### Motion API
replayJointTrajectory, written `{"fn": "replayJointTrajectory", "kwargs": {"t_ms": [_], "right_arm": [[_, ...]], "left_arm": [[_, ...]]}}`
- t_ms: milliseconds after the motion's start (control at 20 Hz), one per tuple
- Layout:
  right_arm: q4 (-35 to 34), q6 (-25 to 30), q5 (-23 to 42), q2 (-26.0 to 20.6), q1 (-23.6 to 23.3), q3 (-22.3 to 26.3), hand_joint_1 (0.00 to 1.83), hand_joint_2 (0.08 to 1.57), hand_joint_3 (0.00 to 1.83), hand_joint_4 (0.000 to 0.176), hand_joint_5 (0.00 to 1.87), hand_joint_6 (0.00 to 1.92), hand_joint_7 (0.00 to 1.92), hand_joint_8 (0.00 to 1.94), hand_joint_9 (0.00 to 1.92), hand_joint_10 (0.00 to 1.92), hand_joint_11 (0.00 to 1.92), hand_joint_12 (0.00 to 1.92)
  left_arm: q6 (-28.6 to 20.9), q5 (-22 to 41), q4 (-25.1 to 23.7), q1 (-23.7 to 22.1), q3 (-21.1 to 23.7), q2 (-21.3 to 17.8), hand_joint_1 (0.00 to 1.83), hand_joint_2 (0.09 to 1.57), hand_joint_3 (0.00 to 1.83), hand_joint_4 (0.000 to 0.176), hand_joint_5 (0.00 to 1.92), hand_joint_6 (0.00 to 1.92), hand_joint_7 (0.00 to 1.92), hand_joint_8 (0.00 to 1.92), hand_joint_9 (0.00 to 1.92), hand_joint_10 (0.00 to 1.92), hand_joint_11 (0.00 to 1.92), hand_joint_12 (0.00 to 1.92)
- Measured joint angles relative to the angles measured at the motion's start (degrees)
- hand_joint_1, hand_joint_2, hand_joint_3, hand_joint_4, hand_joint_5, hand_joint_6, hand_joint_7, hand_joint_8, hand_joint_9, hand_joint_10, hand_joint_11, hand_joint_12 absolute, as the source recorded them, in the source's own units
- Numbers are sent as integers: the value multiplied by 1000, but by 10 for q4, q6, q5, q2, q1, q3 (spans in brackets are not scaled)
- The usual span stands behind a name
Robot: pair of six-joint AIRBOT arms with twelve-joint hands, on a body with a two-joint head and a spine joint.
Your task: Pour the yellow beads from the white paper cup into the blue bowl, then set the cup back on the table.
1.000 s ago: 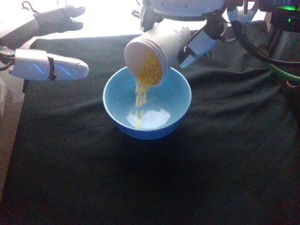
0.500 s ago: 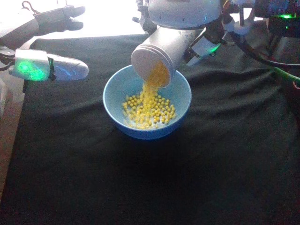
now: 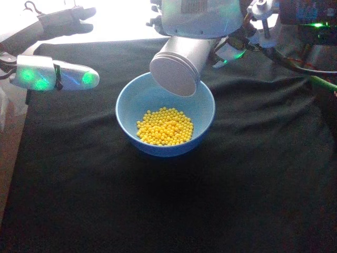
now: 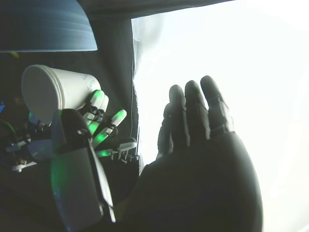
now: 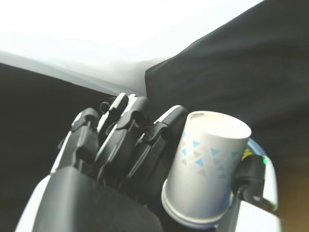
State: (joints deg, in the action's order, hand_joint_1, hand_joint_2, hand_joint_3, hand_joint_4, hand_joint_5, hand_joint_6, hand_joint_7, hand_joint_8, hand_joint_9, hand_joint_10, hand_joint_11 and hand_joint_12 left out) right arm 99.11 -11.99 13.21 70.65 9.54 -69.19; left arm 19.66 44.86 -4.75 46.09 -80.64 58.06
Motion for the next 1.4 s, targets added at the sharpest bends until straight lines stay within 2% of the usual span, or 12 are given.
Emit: {"fn": "replayJointTrajectory", "kwargs": {"t_ms": [250, 300, 600, 700, 750, 850, 900, 950, 1000, 1050, 1250, 1400], "right_arm": [[-1, 0, -16, -4, 0, 6, 1269, 1072, 13, 0, 1069, 726, 1097, 1014, 897, 124, 0, 0], [-18, 0, -16, -6, 0, 5, 1141, 1175, 32, 0, 857, 1197, 1092, 1254, 853, 209, 0, 0], [-129, -1, -5, -33, 0, -16, 1278, 1028, 4, 0, 1185, 451, 1234, 729, 708, 3, 0, 0], [-171, -1, 9, -41, 0, -24, 1234, 1071, 0, 19, 1169, 623, 1022, 952, 732, 13, 0, 0], [-239, -1, 30, -44, 0, -43, 1094, 1067, 2, 120, 1106, 774, 911, 420, 654, 0, 42, 31], [-286, -2, 42, -47, 0, -56, 1059, 1073, 0, 153, 1075, 819, 923, 161, 597, 0, 36, 52], [-316, -3, 45, -54, 1, -61, 1105, 1052, 0, 49, 1132, 722, 1032, 19, 699, 33, 0, 890], [-333, -3, 49, -60, 5, -63, 1105, 1052, 0, 49, 1132, 722, 1032, 19, 699, 33, 0, 890], [-355, -3, 57, -63, 11, -68, 1085, 1043, 0, 125, 1143, 704, 1065, 18, 771, 70, 0, 1299], [-390, -4, 66, -66, 24, -77, 1214, 1059, 1, 0, 1220, 589, 998, 762, 833, 129, 0, 1501], [-549, -5, 107, -85, 79, -109, 1261, 1097, 2, 0, 1160, 502, 940, 1243, 710, 1291, 453, 1811], [-616, -7, 136, -90, 115, -125, 1255, 1073, 0, 0, 1229, 407, 985, 1150, 573, 1175, 4, 1687]], "left_arm": [[-2, 0, 0, 0, 0, 0, 707, 873, 0, 11, 206, 0, 386, 1, 278, 2, 0, 680], [-3, 0, 0, 0, 0, 0, 689, 872, 0, 6, 203, 0, 390, 1, 280, 1, 0, 711], [-7, 3, 2, 6, 0, 0, 731, 863, 0, 8, 216, 0, 412, 3, 278, 5, 0, 643], [-9, 1, 0, 7, 0, 0, 704, 854, 0, 24, 218, 1, 415, 2, 276, 4, 0, 602], [-9, 2, 1, 7, 0, 0, 725, 853, 0, 32, 224, 1, 405, 0, 270, 1, 0, 563], [-10, 3, 3, 10, 0, 0, 730, 854, 0, 30, 226, 1, 411, 1, 278, 2, 0, 595], [-10, 1, 2, 10, 0, 0, 704, 864, 3, 32, 222, 2, 408, 0, 278, 2, 0, 603], [-11, 1, 2, 10, 0, 0, 704, 864, 3, 32, 222, 2, 408, 0, 278, 2, 0, 603], [-11, 1, 3, 10, 0, 0, 709, 858, 0, 38, 231, 3, 428, 5, 284, 2, 0, 571], [-11, 3, 4, 10, 0, 0, 719, 856, 0, 37, 228, 1, 435, 4, 277, 2, 0, 533], [-12, 2, 7, 15, 0, 0, 749, 843, 0, 68, 234, 3, 445, 3, 282, 3, 0, 503], [-12, 5, 11, 22, 0, 0, 753, 850, 2, 47, 231, 0, 446, 0, 279, 0, 0, 545]]}}
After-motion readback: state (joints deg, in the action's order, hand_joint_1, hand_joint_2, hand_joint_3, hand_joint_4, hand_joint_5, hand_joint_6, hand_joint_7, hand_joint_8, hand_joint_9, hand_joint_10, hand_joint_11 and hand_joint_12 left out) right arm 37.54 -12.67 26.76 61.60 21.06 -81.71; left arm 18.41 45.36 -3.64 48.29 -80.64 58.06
